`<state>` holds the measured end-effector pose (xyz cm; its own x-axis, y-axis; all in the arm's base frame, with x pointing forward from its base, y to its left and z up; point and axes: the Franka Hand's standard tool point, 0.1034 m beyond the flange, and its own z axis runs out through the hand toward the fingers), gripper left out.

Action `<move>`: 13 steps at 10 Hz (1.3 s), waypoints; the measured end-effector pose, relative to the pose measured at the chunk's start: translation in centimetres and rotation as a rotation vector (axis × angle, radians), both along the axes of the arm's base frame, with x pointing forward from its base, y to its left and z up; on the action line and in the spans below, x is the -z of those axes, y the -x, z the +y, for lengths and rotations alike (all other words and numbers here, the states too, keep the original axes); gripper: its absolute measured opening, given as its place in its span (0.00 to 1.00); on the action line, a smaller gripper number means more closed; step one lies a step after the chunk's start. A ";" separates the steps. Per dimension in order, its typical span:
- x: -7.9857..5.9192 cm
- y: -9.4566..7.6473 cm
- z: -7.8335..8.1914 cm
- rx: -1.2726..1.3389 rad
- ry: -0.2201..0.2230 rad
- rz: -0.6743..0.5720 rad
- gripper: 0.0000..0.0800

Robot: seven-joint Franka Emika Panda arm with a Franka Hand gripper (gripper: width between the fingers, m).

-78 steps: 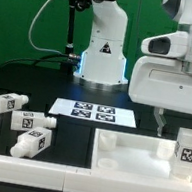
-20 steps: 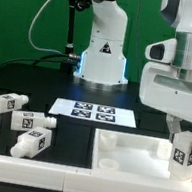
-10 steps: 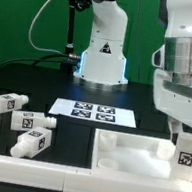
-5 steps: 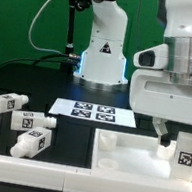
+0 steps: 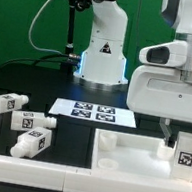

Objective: Assemble one leg

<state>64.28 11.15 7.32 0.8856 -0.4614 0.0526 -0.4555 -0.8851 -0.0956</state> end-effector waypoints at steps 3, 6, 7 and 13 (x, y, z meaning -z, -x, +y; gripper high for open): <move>0.1 0.1 -0.4 0.265 -0.021 0.028 0.36; 0.3 0.2 -0.2 0.809 -0.099 0.080 0.36; 0.3 0.2 -0.1 0.986 -0.137 0.102 0.36; 0.4 0.4 0.6 0.915 -0.131 0.099 0.68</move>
Offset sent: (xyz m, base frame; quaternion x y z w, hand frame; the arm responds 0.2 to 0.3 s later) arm -0.0018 -0.0108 -0.0035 -0.0520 -0.0479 0.3265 0.9426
